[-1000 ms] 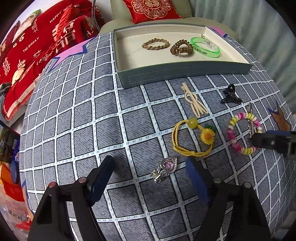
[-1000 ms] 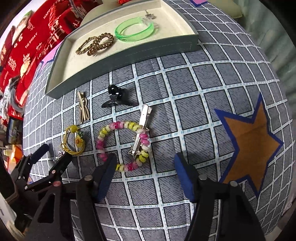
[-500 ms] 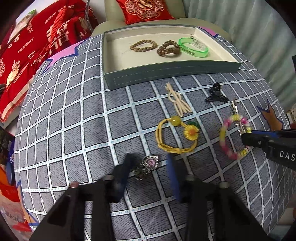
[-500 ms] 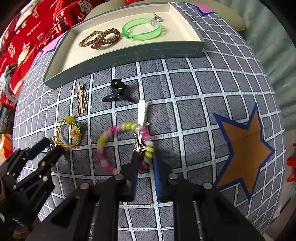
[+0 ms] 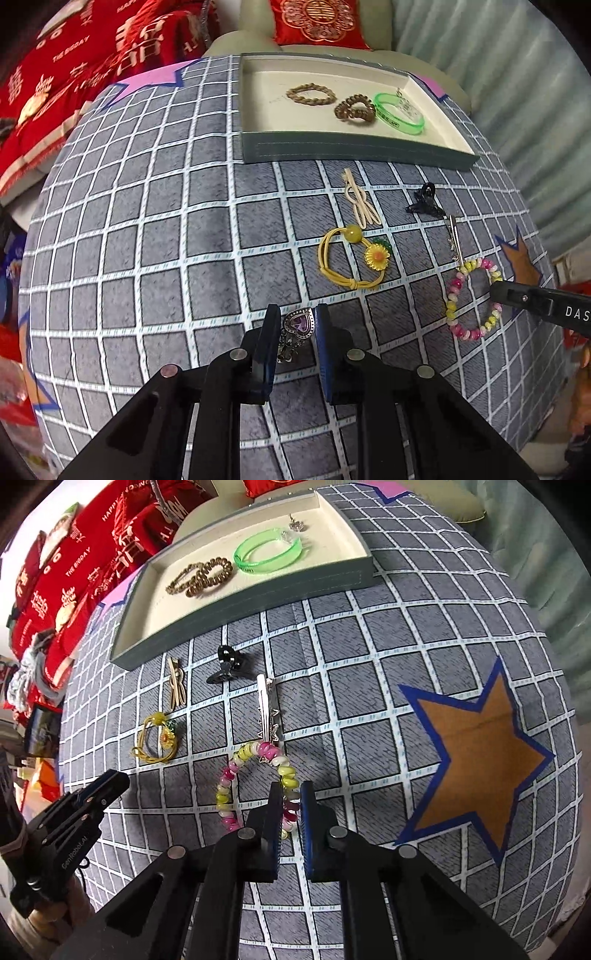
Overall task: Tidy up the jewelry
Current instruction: 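Grasp the beaded bracelet with the right tool while the left tool grasps the silver ring, then carry the beaded bracelet and silver ring over the tray with both tools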
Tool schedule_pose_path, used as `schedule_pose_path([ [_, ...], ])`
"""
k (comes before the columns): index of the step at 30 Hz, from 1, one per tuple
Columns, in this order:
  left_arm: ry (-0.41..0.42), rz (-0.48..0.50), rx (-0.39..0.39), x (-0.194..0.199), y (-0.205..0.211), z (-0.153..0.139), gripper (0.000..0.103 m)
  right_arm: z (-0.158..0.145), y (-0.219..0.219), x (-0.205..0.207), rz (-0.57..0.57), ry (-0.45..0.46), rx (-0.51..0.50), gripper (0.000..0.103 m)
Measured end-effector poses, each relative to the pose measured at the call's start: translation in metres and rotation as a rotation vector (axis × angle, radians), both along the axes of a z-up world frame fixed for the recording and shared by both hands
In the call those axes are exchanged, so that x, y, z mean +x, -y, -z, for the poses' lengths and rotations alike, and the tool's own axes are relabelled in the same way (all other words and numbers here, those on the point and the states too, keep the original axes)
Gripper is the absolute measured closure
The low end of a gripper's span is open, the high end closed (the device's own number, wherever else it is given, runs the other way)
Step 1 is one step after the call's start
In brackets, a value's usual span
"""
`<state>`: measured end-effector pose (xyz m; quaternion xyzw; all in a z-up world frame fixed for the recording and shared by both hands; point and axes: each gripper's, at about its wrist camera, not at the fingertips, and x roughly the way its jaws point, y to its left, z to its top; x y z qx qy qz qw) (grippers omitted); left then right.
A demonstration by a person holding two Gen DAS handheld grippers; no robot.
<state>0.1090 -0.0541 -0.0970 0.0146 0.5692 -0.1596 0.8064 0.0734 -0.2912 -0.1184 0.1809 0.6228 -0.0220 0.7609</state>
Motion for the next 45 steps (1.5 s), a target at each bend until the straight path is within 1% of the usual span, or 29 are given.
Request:
schedule_pose_path([
  [6,0.009,-0.004,-0.013,-0.004,-0.003,-0.01,0.074,-0.012,0.008,0.0,0.003,0.018,0.018,0.093],
  [10,0.032,0.006,-0.014,-0.003,0.0,-0.019,0.074,-0.019,0.011,0.002,-0.001,0.031,0.023,0.093],
  [19,0.08,0.006,-0.041,0.015,0.007,-0.04,0.074,-0.041,0.021,0.022,-0.005,0.082,0.044,0.093],
  [26,0.127,0.001,-0.051,0.032,0.015,-0.056,0.074,-0.056,0.036,0.051,-0.001,0.127,0.057,0.093],
  [32,0.163,-0.018,-0.069,0.059,0.024,-0.068,0.074,-0.066,0.047,0.079,-0.005,0.156,0.068,0.093],
  [39,0.201,-0.032,-0.071,0.093,0.036,-0.077,0.074,-0.067,0.054,0.114,-0.015,0.173,0.085,0.093],
  [45,0.202,-0.067,-0.079,0.121,0.044,-0.076,0.074,-0.063,0.057,0.148,-0.029,0.184,0.088,0.093],
])
